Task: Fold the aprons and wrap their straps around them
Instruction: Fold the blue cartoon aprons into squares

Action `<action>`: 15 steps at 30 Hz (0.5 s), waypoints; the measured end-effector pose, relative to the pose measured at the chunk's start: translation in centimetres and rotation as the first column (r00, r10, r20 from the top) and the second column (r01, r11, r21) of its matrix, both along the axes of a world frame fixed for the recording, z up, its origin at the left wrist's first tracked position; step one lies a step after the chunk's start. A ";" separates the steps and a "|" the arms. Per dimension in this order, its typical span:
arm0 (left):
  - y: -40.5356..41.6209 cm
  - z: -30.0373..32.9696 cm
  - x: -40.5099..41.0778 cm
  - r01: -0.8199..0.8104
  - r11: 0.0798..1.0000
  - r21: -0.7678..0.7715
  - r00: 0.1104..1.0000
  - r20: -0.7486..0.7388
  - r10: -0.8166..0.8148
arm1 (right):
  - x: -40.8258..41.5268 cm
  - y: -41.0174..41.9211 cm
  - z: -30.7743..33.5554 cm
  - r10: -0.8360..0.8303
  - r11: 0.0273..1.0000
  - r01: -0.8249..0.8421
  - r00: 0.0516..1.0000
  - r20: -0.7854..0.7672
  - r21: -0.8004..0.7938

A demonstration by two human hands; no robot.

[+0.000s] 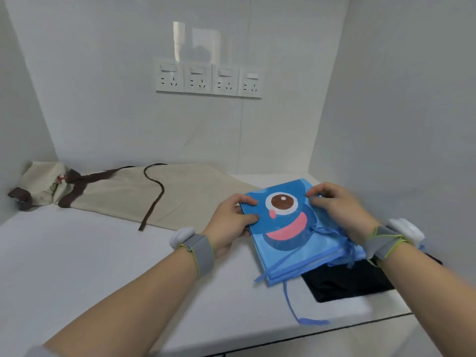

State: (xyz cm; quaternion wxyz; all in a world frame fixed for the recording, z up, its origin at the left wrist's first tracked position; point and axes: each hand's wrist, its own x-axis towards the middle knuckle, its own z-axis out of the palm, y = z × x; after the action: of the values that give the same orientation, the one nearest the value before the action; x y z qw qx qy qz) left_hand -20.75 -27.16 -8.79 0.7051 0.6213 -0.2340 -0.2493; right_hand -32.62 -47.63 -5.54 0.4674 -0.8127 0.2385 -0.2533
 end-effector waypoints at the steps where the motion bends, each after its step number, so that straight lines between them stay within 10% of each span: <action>1: -2.0 0.4 -0.4 0.008 1.000 -0.008 1.000 0.006 -0.008 | -0.5 -1.8 0.5 -0.029 1.000 0.028 1.000 -0.011 -0.005; 8: -12.7 0.8 -0.4 -0.041 0.990 0.136 0.965 0.263 0.004 | -1.3 -11.1 3.3 -0.264 0.864 0.105 0.927 -0.267 -0.492; 12: -14.8 -3.0 -1.1 -0.307 0.817 0.488 0.633 0.745 -0.208 | -1.2 -11.4 -1.3 -0.420 0.752 -0.059 0.724 -0.547 -0.656; 15: -15.4 -5.5 -1.4 -0.340 0.785 0.518 0.442 0.825 -0.352 | -0.2 -9.2 -5.4 -0.311 0.737 -0.071 0.847 -0.432 -0.672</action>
State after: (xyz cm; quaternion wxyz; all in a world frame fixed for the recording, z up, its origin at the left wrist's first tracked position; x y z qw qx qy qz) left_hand -22.11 -42.56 -14.30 0.2240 0.8486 -0.4763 0.0536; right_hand -32.87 -56.84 -10.96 0.0467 -0.9438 0.3028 -0.1242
